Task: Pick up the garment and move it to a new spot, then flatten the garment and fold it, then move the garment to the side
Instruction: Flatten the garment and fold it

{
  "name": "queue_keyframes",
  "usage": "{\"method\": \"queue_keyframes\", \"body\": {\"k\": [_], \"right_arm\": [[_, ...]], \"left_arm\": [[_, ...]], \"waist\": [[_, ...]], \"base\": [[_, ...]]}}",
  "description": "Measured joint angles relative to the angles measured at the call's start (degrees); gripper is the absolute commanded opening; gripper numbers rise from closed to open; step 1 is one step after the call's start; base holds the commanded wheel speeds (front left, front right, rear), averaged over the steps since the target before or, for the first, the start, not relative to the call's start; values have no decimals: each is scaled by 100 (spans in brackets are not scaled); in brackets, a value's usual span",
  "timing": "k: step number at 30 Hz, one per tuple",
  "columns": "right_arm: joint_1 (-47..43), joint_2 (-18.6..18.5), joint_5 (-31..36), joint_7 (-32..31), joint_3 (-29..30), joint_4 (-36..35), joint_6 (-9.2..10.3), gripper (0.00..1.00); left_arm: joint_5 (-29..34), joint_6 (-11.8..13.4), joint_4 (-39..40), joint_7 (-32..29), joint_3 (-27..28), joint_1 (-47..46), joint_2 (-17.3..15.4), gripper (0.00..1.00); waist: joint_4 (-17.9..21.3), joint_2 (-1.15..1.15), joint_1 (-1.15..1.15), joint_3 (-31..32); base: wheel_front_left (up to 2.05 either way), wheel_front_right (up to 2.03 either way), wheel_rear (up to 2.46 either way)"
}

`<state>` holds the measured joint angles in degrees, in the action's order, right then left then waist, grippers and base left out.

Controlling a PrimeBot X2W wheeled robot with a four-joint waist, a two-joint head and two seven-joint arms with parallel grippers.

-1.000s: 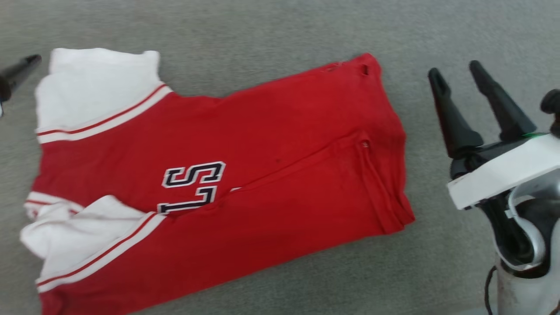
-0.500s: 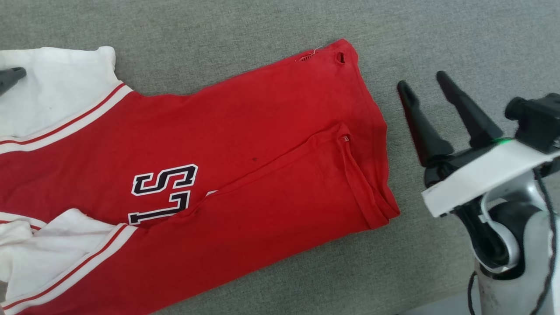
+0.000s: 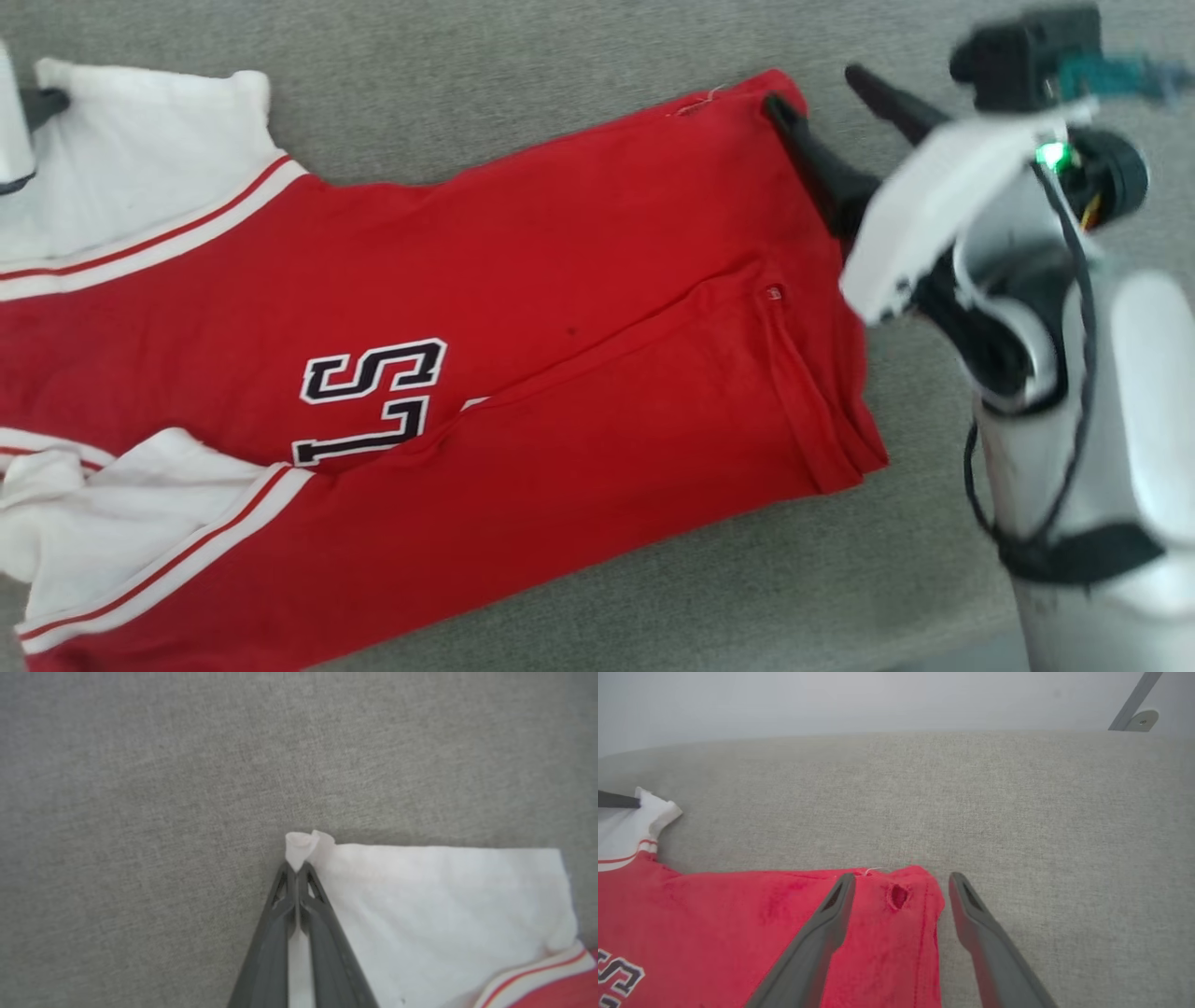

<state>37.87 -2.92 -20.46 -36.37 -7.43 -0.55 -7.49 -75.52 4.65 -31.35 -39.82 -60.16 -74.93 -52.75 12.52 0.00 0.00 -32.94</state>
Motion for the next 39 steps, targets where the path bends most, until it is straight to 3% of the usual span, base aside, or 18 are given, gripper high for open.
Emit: {"method": "queue_keyframes", "body": {"k": [13,14,15,22,29,33,39], "right_arm": [[1249,-234,141,-1951,-369,1824,1,100],[1304,-268,105,-2060,-436,1872,1,82],[1354,-314,64,-2153,-495,1902,2,0],[1311,-577,-136,-2136,-541,1786,0,0],[908,-922,-246,-1853,-409,1278,0,0],[561,-1081,-282,-1744,-276,902,0,0],[-51,-1215,-336,-1681,-16,180,0,0]], "left_arm": [[9,-250,-348,291,37,-130,544,0],[9,-268,-368,305,38,-130,573,0],[9,-286,-391,341,38,-130,606,0],[40,-483,-500,609,55,-124,802,0],[23,-612,-216,673,96,-123,761,0],[1,-550,227,662,92,-60,619,0],[12,-192,1246,689,40,282,261,0]], "waist": [[-419,0,0,-53],[-445,0,0,-53],[-475,0,0,-52],[-692,0,0,76],[-925,0,0,390],[-1075,0,0,588],[-1281,0,0,890]], "base": [[0,0,0],[0,0,0],[0,0,0],[0,0,0],[0,0,0],[0,0,0],[0,0,0]]}}
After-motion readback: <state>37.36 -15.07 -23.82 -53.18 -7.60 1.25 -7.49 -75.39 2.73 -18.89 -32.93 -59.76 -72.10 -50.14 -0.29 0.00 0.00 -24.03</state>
